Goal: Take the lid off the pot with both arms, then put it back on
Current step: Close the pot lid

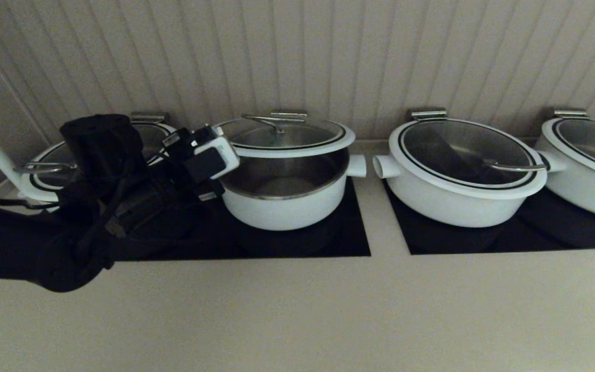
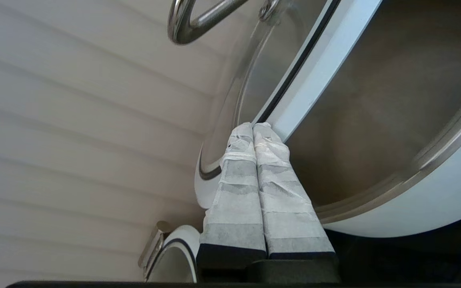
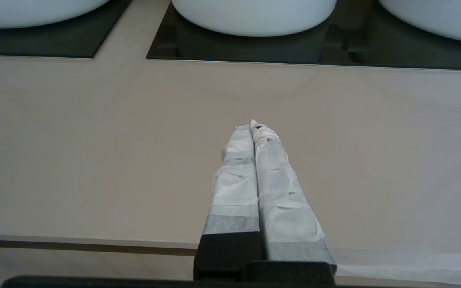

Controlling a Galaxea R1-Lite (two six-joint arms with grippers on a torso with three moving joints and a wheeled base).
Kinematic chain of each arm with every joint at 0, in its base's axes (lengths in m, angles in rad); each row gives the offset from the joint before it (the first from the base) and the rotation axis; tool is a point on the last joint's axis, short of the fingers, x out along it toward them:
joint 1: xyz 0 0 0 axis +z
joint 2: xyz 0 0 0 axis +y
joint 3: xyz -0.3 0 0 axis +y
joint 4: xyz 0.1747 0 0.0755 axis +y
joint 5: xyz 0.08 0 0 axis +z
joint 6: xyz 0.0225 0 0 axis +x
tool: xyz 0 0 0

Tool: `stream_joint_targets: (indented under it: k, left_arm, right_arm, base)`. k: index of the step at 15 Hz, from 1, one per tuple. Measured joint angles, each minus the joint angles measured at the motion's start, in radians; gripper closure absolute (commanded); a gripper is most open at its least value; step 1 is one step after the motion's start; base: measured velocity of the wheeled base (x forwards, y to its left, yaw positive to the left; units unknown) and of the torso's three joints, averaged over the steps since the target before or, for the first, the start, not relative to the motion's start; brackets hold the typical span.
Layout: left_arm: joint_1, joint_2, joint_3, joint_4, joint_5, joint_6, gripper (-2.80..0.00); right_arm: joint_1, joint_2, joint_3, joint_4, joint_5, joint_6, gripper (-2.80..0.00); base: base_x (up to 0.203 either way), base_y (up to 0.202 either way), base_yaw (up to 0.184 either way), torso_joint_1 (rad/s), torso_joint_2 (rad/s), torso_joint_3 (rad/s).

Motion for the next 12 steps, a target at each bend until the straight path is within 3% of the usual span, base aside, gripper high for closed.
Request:
stream_joint_targets:
  k: [12]
  left_arm:
    - [-0.037,-0.002,0.109,-0.007,-0.002,0.009,0.0]
  right_arm:
    - [0.0,0.0,0.0,0.0,0.0,0.001,0.0]
  base:
    - [0.0,0.0,0.0,0.0,0.0,0.0]
